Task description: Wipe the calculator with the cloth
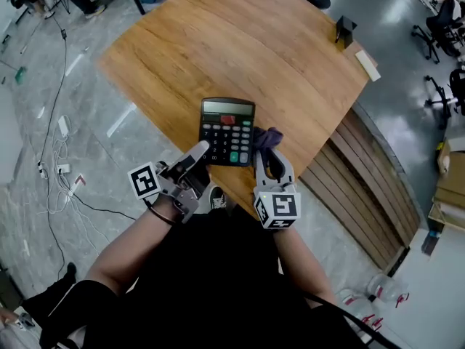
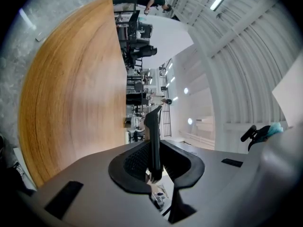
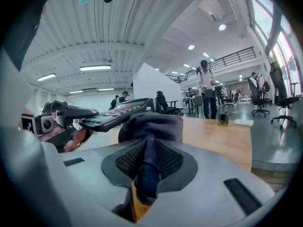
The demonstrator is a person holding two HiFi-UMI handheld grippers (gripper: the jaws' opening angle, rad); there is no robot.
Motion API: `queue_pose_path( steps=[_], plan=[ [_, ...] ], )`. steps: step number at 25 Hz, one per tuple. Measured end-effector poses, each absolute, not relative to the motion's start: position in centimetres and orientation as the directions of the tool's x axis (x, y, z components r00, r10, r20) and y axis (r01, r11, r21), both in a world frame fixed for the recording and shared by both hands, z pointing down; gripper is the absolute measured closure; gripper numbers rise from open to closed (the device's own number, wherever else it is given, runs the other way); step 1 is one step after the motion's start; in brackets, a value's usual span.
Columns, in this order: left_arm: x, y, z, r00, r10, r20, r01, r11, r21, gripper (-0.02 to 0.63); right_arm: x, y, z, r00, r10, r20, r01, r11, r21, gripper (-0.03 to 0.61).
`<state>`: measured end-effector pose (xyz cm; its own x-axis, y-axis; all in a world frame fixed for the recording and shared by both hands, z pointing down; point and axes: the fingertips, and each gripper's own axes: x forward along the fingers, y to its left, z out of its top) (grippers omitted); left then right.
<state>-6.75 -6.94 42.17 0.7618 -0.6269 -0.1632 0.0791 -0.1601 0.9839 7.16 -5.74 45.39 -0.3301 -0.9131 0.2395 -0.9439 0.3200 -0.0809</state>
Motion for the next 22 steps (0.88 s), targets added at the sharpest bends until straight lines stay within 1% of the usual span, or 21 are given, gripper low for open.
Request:
queue_pose_path(
  steps=[3,5,11,16,19,22],
  plan=[
    [-6.7,-6.9,41.8,0.769,-0.617,-0.167,0.082,-0.164,0.983,0.543,8.6,-6.3,44.7,-0.298,-0.928,0.225,-0.955,0.292,-0.058,0.511],
    [-6.4,-6.9,41.6,0.771,-0.613,-0.172,0.087,-0.166,0.982,0.543,8.2,-6.5,44.5,-0.310,-0.925,0.219,-0.951,0.306,-0.052,0.511],
    [-5.1,-7.5,41.1,0.771,-0.608,-0.187,0.113,-0.158,0.981,0.543,2.6,-5.3,44.3,-0.462,-0.867,0.186,-0.886,0.461,-0.053,0.511],
    [-4.7,-7.7,40.1,0.782,-0.589,-0.206,0.123,-0.178,0.976,0.543,-2.5,-3.4,43.8,-0.592,-0.788,0.168,-0.800,0.600,-0.001,0.511],
    [-4.7,-7.6,40.0,0.785,-0.585,-0.206,0.124,-0.178,0.976,0.543,-2.8,-3.6,43.6,-0.598,-0.786,0.156,-0.798,0.603,-0.020,0.511],
    [-4.6,-7.3,40.0,0.785,-0.584,-0.208,0.131,-0.173,0.976,0.543,-0.6,-4.7,43.2,-0.552,-0.822,0.136,-0.832,0.555,-0.025,0.511]
  ],
)
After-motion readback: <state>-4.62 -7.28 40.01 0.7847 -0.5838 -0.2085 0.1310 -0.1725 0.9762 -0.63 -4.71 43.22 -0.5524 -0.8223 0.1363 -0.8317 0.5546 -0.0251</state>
